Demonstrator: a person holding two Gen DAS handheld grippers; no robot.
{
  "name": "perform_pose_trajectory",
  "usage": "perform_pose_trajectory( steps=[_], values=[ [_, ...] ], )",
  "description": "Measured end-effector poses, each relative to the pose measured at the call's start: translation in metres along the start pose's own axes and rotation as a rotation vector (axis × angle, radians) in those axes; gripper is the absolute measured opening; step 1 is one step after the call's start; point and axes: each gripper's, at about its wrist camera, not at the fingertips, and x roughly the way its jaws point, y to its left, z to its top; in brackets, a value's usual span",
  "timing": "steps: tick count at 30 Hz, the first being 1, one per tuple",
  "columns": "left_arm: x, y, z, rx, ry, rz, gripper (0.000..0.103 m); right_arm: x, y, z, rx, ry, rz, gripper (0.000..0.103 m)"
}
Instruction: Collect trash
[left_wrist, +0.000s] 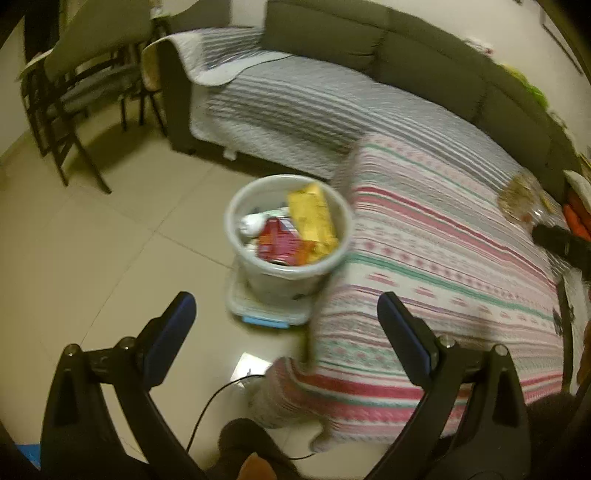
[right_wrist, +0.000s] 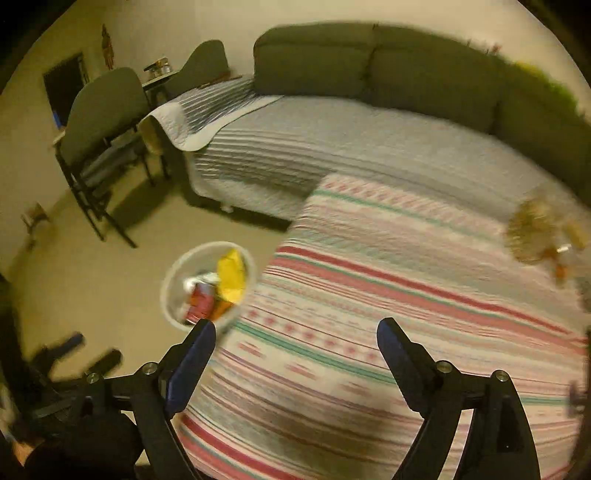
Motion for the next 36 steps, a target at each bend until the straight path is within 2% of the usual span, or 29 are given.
perform_pose_trajectory(
  steps=[3,7,13,15,17,36],
  values=[
    [-0.011,-0.022,-0.009,0.047,-0.016,-0.003,0.098,-0.029,-0.007,-0.033,-0.006,-0.037,-0.048,0.091],
    [-0.019,-0.05,-0.025,0.117,-0.043,0.015,0.098,-0.054,-0.018,-0.071,0.047,-0.097,-0.089,0.091],
    [-0.021,-0.074,-0.042,0.165,-0.05,0.019,0.098,-0.058,-0.047,-0.118,0.186,-0.149,-0.187,0.091],
    [-0.021,-0.079,-0.046,0.174,-0.051,0.023,0.098,-0.05,-0.056,-0.123,0.214,-0.131,-0.209,0.091],
    [-0.02,-0.081,-0.047,0.176,-0.051,0.026,0.098,-0.045,-0.063,-0.122,0.236,-0.108,-0.197,0.091],
    [-0.016,-0.093,-0.051,0.203,-0.045,0.031,0.098,-0.037,-0.057,-0.124,0.223,-0.121,-0.19,0.091]
  ],
)
